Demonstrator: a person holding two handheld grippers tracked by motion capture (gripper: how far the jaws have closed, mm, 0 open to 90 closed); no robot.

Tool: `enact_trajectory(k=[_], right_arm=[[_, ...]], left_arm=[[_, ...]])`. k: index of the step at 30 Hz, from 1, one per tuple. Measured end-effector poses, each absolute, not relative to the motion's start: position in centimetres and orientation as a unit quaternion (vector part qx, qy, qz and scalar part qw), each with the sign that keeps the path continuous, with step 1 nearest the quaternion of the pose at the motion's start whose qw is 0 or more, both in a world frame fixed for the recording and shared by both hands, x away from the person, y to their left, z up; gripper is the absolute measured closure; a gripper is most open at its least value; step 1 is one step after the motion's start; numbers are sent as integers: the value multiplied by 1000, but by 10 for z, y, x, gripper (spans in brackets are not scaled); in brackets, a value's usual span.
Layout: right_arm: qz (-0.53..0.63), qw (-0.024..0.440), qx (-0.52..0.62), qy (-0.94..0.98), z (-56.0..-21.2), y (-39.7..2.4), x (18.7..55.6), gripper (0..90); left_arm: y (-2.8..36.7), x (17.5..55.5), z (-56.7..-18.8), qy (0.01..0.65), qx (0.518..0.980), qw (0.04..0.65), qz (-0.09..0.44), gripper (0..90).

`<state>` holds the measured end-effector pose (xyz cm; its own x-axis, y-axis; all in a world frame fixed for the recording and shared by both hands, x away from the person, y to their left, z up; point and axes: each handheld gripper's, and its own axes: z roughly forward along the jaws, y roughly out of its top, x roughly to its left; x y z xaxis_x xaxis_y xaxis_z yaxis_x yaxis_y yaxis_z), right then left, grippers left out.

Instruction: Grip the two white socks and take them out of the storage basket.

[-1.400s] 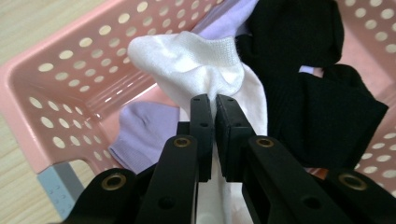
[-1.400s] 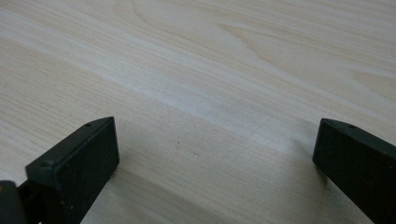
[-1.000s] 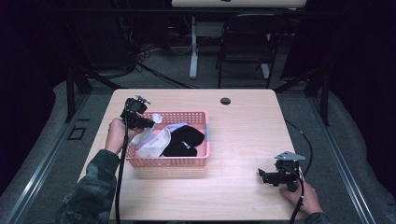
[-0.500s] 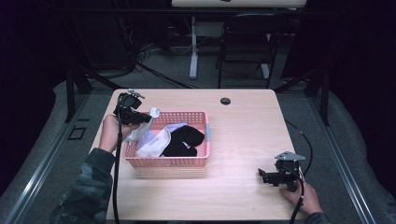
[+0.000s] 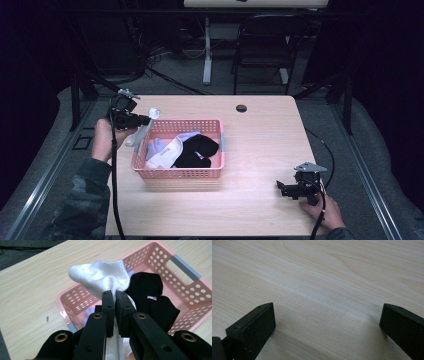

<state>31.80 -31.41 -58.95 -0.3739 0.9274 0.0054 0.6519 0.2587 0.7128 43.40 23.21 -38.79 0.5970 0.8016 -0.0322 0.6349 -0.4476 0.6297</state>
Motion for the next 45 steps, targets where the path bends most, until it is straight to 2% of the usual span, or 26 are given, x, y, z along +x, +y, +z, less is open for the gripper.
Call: enact_trajectory(k=[7,23,37,45], right_arm=[[322,214,517,764,-590,-314,318,0],[321,213,516,764,-589,-314,318,0],[321,213,516,764,-589,-314,318,0],[322,214,517,764,-590,-314,318,0]], left_arm=[[256,427,-385,448,825,310,148,861],[312,416,-403,515,786,304,156,860],[334,424,-462,563,770,276,121,859],[333,431,-491,574,772,255,101,859]])
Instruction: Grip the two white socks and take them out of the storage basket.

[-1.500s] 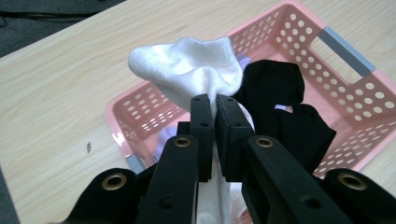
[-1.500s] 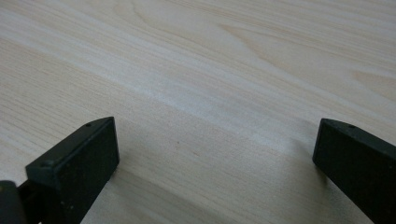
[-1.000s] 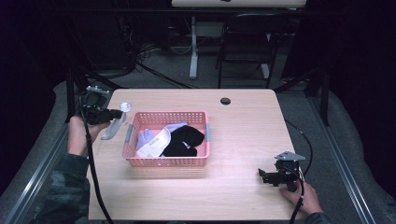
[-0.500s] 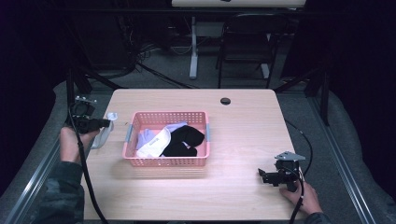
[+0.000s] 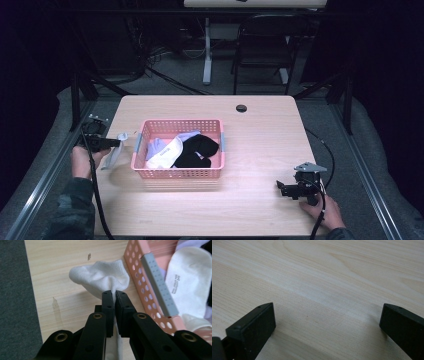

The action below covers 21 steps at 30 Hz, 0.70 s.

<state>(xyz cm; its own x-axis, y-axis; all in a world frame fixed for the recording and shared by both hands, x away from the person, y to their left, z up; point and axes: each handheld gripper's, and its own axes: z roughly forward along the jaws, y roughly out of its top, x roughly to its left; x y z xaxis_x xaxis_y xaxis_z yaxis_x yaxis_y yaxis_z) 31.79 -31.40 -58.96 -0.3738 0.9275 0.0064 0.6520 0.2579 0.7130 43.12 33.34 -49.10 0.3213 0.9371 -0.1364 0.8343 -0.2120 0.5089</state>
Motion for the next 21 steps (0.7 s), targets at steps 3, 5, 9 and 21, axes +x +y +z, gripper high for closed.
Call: enact_trajectory(k=[3,5,9,21], right_arm=[[321,213,516,765,-589,-314,318,0],[321,214,516,765,-590,-314,318,0],[322,214,516,764,-590,-314,318,0],[321,213,517,764,-589,-314,318,0]], left_arm=[[332,434,-502,578,771,249,93,858],[331,436,-509,579,774,241,87,856],[330,439,-524,585,774,232,70,853],[336,428,-512,601,756,241,90,372]])
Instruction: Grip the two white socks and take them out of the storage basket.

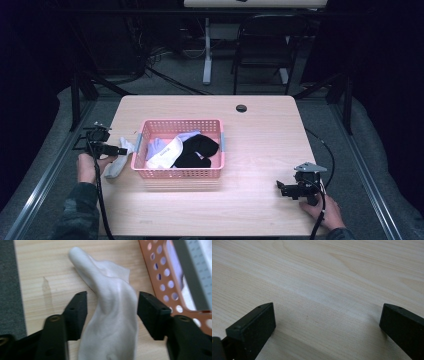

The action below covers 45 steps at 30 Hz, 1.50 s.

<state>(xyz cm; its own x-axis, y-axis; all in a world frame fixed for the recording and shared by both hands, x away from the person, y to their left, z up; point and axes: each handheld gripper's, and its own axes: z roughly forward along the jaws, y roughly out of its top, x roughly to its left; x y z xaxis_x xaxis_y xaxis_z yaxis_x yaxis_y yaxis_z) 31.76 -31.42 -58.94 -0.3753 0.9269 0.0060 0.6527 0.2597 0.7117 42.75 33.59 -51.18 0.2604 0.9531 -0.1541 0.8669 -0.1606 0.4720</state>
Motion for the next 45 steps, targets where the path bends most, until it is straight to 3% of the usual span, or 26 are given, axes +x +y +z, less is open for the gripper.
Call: enact_trajectory(k=[5,18,35,45], right_arm=[[322,214,517,764,-589,-314,318,0],[321,213,517,764,-589,-314,318,0],[321,213,517,765,-589,-314,318,0],[321,213,517,764,-589,-314,318,0]], left_arm=[[327,420,-485,588,755,265,120,261],[258,425,-449,509,799,292,136,188],[172,462,-484,465,842,265,77,242],[153,464,-507,449,864,222,38,333]])
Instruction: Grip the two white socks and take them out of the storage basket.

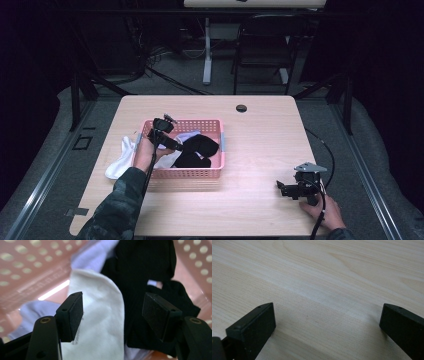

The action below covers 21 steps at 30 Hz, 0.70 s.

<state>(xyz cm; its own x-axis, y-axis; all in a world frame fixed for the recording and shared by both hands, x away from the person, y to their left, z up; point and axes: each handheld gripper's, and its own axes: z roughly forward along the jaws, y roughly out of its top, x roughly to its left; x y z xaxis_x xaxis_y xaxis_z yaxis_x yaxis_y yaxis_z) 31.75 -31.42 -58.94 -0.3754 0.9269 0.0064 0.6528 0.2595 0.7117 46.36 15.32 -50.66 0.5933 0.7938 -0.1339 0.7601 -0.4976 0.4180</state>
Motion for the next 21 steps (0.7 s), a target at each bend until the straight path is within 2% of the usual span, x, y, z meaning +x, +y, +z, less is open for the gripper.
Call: enact_trajectory(k=[12,17,21], right_arm=[[321,213,517,764,-589,-314,317,0],[321,214,517,764,-589,-314,317,0],[321,213,517,764,-589,-314,317,0]], left_arm=[[144,471,-522,457,872,173,28,426],[143,474,-528,455,875,164,15,428],[142,476,-533,457,876,155,9,507]])
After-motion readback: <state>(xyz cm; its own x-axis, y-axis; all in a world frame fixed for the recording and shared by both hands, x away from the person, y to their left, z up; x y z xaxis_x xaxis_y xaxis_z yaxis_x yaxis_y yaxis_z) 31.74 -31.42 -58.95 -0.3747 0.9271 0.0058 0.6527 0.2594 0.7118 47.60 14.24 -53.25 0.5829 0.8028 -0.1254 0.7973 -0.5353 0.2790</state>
